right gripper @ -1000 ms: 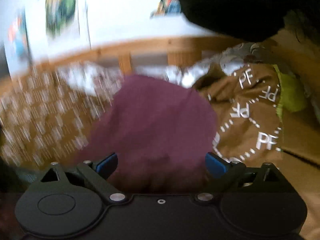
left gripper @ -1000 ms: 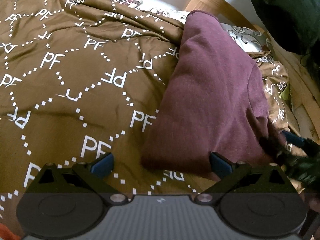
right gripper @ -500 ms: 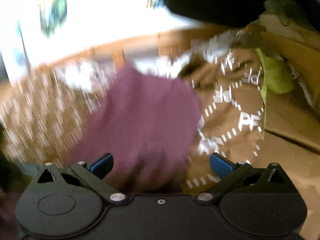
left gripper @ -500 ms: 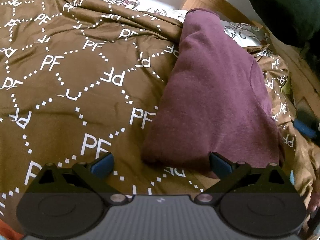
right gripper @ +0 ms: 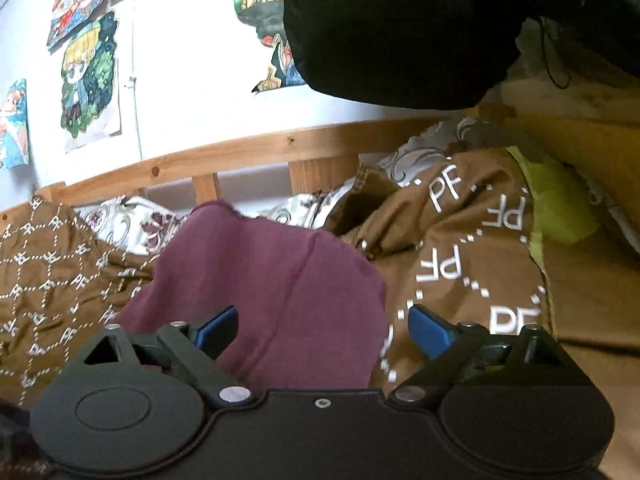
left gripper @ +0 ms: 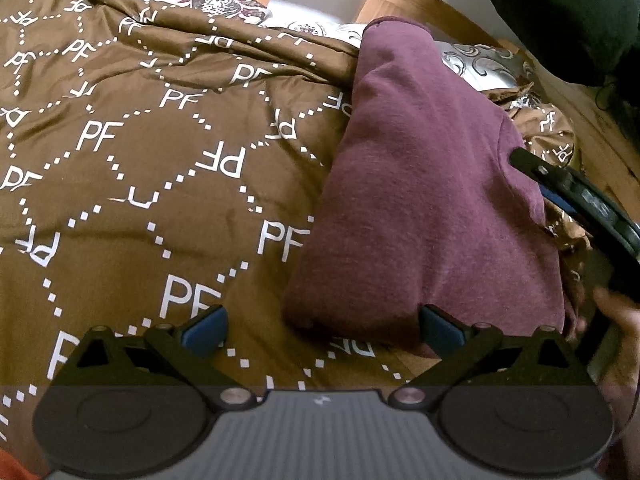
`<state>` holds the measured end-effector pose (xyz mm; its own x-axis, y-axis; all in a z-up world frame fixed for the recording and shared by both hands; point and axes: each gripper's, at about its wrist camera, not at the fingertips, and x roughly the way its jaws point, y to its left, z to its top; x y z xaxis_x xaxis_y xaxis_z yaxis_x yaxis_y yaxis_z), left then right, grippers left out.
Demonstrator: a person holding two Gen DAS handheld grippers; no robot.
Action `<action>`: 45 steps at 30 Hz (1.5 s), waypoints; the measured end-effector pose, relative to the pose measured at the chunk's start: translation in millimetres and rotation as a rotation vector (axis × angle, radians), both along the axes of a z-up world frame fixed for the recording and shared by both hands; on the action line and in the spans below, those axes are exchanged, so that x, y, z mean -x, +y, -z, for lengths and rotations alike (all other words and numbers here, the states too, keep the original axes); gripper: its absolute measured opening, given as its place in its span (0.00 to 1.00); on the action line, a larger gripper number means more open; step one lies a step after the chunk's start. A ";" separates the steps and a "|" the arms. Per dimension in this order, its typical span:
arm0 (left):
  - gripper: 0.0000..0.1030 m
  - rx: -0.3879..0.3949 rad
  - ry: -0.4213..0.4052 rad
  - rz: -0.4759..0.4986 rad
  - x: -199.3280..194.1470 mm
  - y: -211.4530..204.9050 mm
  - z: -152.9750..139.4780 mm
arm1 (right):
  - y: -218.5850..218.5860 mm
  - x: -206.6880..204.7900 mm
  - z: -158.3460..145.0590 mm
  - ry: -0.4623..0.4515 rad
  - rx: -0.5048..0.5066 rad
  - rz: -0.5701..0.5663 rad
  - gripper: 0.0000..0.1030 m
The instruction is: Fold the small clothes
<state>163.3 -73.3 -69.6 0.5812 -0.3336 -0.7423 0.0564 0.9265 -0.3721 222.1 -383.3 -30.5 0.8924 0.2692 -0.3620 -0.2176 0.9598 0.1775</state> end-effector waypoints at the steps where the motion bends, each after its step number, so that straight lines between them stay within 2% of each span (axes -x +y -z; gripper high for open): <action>1: 1.00 0.000 -0.002 0.002 0.3 0.2 0.2 | -2.2 -10.0 4.2 0.014 -0.029 -0.004 0.83; 6: 1.00 -0.001 -0.013 0.011 1.7 0.6 0.6 | -19.1 -45.4 21.1 0.073 -0.141 -0.034 0.80; 9: 1.00 -0.005 -0.016 0.010 2.0 -0.1 0.5 | -28.0 -54.8 20.1 0.066 -0.211 -0.049 0.80; 10: 1.00 -0.007 -0.017 0.009 2.0 -0.5 0.4 | -28.7 -56.4 19.2 0.064 -0.221 -0.053 0.75; 11: 1.00 -0.009 -0.018 0.009 2.0 -0.9 0.4 | -29.4 -58.6 19.3 0.066 -0.233 -0.060 0.66; 13: 1.00 -0.011 -0.021 0.010 2.2 -1.4 0.6 | -29.2 -60.8 21.6 0.083 -0.240 -0.068 0.56; 17: 1.00 -0.009 -0.023 0.013 1.8 -0.8 0.8 | -29.3 -57.6 21.9 0.080 -0.251 -0.065 0.47; 21: 1.00 0.005 -0.030 0.011 2.2 2.3 -2.3 | -29.9 -55.5 23.2 0.078 -0.255 -0.052 0.45; 25: 1.00 0.002 -0.089 -0.012 5.3 4.6 -11.0 | -30.7 -54.2 24.1 0.080 -0.249 -0.044 0.45; 28: 1.00 -0.024 -0.111 0.006 -0.4 -0.5 -16.2 | -30.9 -54.3 25.9 0.086 -0.254 -0.037 0.45; 33: 1.00 -0.013 -0.153 0.056 -18.6 -8.0 -26.0 | -28.3 -55.7 26.6 0.086 -0.247 -0.031 0.46; 37: 1.00 -0.038 -0.146 0.069 -32.2 -13.9 -25.5 | -24.9 -54.6 25.9 0.079 -0.237 -0.027 0.47; 45: 1.00 -0.016 -0.113 0.078 -43.7 -13.4 -17.3 | -25.4 -54.2 27.6 0.072 -0.246 -0.023 0.48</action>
